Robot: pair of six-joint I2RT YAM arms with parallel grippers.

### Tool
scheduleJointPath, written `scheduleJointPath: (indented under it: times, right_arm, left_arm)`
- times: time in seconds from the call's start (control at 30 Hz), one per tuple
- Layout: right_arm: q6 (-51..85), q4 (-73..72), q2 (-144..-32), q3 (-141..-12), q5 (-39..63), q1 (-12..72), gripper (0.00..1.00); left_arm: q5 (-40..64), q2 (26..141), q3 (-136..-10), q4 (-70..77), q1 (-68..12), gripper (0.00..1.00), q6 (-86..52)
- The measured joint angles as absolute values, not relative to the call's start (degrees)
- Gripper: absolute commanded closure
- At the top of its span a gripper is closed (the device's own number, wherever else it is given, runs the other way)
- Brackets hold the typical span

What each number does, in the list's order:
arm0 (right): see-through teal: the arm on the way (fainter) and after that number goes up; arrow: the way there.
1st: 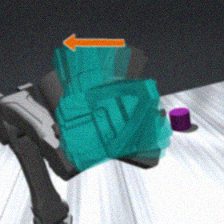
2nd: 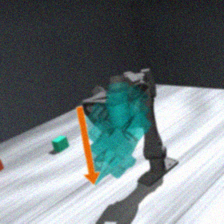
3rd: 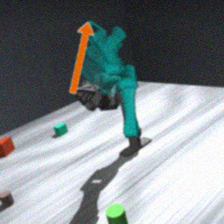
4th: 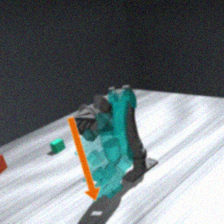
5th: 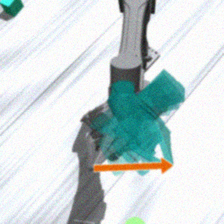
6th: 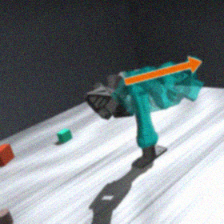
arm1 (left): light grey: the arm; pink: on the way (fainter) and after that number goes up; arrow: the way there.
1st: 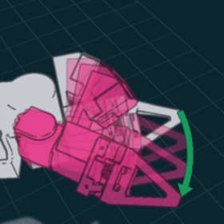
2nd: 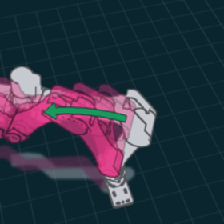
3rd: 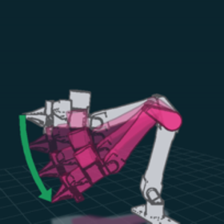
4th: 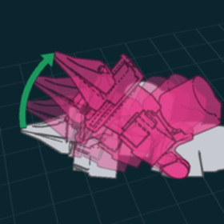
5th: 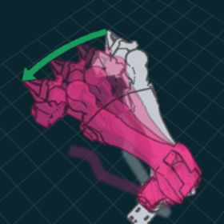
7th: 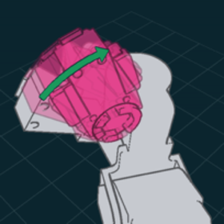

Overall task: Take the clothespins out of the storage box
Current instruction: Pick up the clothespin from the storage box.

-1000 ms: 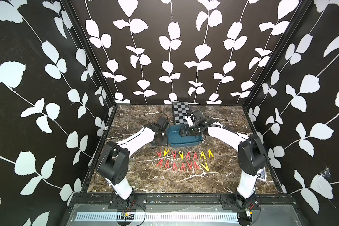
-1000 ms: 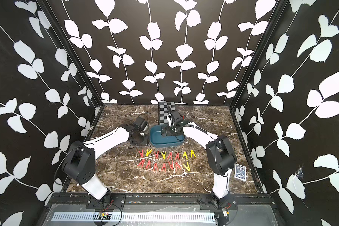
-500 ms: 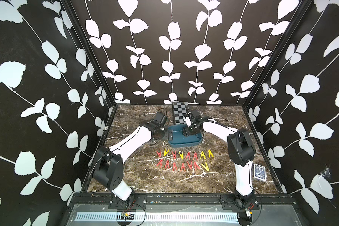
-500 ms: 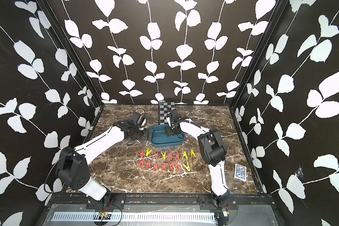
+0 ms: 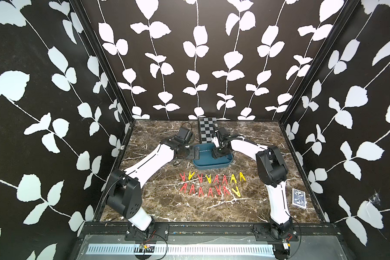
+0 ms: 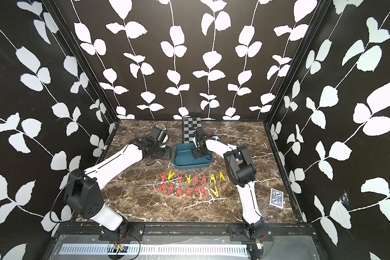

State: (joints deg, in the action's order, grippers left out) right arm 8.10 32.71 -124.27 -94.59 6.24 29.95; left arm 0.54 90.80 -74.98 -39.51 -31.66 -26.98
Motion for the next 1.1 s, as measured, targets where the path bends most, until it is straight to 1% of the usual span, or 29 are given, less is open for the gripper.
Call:
scheduleJointPath:
  times: [0.2, 0.77, 1.1]
  right_arm:
    - [6.8, 33.8, -124.6, -95.4, 5.4, 30.0, 0.36]
    - [2.9, 34.1, -124.4, -97.0, 4.0, 29.9, 0.29]
    - [1.0, 34.2, -125.3, -99.4, 6.7, 29.8, 0.28]
  left_arm:
    - [0.4, 90.8, -75.0, -39.5, -31.7, 0.01, -27.0]
    - [0.4, 90.8, -75.0, -39.6, -31.4, 0.01, -27.0]
    - [0.4, 90.8, -75.0, -39.9, -31.4, 0.01, -27.0]
